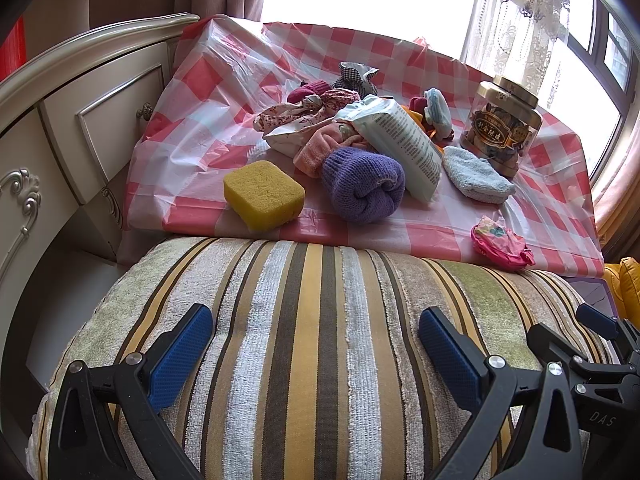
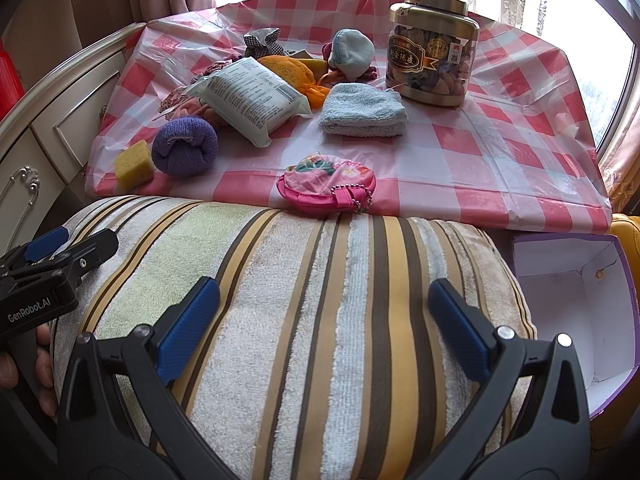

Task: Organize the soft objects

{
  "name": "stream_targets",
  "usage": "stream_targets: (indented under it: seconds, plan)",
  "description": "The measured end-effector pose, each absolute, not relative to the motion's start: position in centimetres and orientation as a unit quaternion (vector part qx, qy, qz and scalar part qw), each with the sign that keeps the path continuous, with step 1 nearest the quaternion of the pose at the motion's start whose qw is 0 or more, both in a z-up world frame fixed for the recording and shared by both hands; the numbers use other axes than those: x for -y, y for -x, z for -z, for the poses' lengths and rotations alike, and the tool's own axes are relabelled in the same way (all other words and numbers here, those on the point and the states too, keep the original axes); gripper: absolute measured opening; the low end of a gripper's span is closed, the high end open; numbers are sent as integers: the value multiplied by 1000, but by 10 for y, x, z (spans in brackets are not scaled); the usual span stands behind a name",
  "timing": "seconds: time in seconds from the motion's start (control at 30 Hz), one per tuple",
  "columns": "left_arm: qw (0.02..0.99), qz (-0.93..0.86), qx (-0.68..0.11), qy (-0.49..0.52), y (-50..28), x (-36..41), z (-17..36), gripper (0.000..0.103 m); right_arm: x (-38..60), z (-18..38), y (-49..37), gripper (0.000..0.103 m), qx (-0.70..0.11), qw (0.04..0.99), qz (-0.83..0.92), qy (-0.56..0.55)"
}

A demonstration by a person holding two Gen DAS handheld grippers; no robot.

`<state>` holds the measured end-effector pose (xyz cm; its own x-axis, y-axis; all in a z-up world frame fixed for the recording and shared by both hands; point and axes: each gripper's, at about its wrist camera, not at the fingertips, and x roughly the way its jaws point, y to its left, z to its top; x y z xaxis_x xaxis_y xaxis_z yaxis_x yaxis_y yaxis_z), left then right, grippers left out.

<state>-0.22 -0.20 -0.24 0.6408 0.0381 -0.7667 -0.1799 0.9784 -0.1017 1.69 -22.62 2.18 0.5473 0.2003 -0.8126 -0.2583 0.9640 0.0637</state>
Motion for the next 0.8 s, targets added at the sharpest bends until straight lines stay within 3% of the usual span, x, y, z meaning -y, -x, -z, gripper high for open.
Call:
stream_targets:
  seconds: [0.37,0.8]
  plan:
    - [902,-60,-420,84,2,2,3,103,220,-23,-18,103,-459,878,-123,51]
    - [897,-70,-425,100,-9,-6,-6,103,228,-23,-52,103,-524,831,-185,25]
